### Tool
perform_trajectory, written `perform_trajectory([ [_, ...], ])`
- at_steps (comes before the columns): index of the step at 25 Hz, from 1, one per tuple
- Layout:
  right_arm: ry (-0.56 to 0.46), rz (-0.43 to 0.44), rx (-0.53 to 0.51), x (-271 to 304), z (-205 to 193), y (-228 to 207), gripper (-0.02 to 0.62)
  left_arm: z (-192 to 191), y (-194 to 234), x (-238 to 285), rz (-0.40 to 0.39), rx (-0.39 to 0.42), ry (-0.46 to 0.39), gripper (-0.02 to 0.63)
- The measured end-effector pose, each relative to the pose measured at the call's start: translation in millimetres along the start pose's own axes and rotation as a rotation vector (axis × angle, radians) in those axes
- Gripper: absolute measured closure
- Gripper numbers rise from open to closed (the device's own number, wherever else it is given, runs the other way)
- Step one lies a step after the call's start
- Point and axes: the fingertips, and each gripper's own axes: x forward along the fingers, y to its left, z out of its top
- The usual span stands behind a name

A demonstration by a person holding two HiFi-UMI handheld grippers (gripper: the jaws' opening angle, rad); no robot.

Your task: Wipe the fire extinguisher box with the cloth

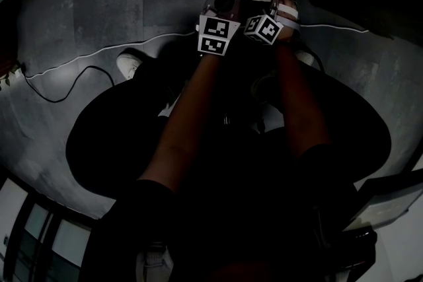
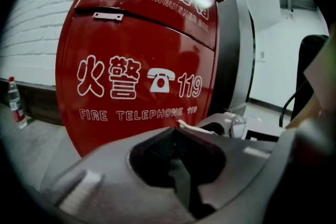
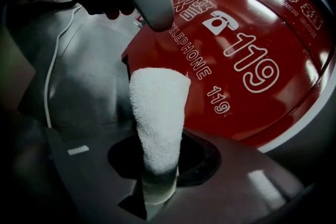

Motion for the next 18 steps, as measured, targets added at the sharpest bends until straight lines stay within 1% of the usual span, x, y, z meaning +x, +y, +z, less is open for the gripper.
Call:
perform_trajectory([
  [3, 0.016, 0.012, -0.002, 6, -5, 5, 0.486, -1, 2, -1, 0.004, -0.006, 0.003, 0.606],
  [7, 0.017, 0.006, -0.001, 7, -5, 5, 0.485, 0, 6, -1, 0.008, -0.011, 0.001, 0.606],
  [11, 0.012, 0.039, 0.002, -5, 3, 2, 0.486, 11, 6, -4, 0.007, -0.008, -0.016, 0.606],
  [15, -0.051, 0.053, 0.089, -31, 35, -12, 0.486, 33, 11, -16, 0.016, -0.007, -0.042, 0.606],
  [18, -0.121, 0.023, 0.117, -56, 69, -33, 0.486, 54, 21, -36, 0.032, -0.024, -0.061, 0.606],
])
